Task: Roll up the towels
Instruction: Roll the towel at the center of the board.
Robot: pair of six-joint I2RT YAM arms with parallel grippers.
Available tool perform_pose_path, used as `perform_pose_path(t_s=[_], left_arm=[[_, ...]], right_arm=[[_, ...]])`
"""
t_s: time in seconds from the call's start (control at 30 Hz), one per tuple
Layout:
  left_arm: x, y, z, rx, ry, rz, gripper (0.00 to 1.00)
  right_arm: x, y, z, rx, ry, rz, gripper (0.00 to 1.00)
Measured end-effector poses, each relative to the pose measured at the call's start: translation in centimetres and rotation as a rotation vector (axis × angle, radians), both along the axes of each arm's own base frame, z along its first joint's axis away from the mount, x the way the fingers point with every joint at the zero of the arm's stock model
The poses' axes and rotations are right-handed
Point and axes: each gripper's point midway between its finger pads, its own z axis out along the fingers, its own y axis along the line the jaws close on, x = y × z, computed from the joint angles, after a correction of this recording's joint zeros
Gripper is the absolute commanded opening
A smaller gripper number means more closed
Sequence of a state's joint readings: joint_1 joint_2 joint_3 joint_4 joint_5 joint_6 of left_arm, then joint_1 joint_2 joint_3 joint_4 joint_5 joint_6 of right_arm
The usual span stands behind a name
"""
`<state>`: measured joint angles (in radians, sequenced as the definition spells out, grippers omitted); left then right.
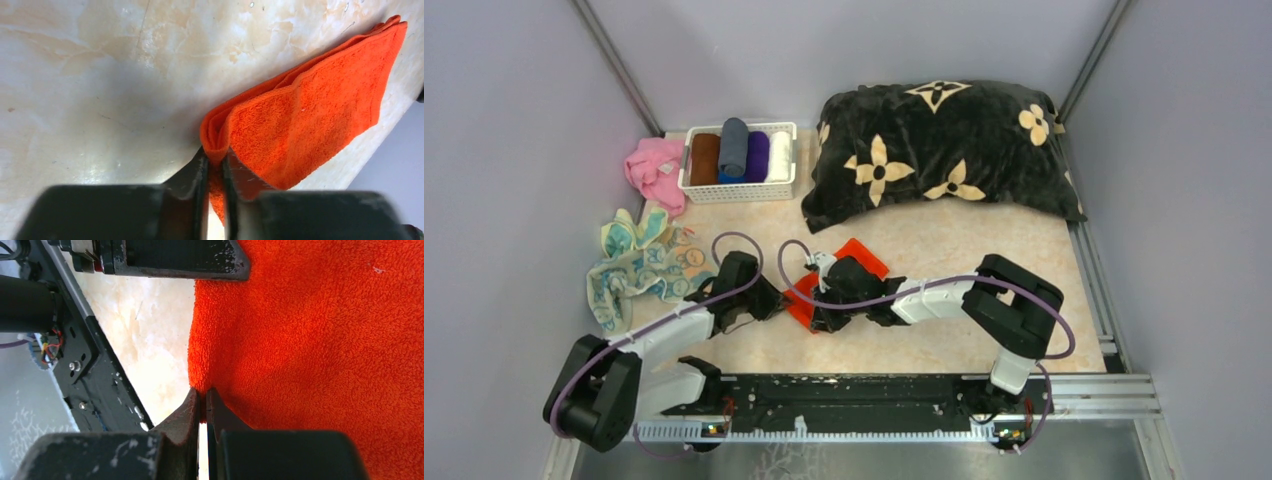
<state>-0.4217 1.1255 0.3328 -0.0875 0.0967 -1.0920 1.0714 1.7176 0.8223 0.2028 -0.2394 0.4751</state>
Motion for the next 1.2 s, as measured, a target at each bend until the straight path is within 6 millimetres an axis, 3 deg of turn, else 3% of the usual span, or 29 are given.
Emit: perform_pose_path(t_s=[0.1, 0.27, 0.7, 0.9, 1.2], left_arm=[[0.3, 0.2, 0.4, 0.015, -0.021, 0.000, 0.57], [0.8, 1.2, 1.8, 0.065, -0.072, 0.012, 0.70], [-1.2, 2.1, 4.4, 0.074, -0.130, -0.026, 0.68], [-2.3, 1.8, 2.9, 0.059, -0.093, -0.061, 0.62], [-2.0, 1.0, 1.6, 0.052, -0.060, -0.101, 0.60]], right_arm=[[0.1, 0.0, 0.2, 0.027, 0.027, -0.005, 0.00], [0.0, -0.1, 0.7, 0.097, 0.123, -0.018, 0.00], [0.9, -1.7, -0.6, 0.248, 0.437, -0.144, 0.00], [0.9, -1.8, -0.9, 0.253, 0.494, -0.172, 0.00], [1.0, -2.4, -1.7, 0.262, 0.562, -0.226, 0.00]])
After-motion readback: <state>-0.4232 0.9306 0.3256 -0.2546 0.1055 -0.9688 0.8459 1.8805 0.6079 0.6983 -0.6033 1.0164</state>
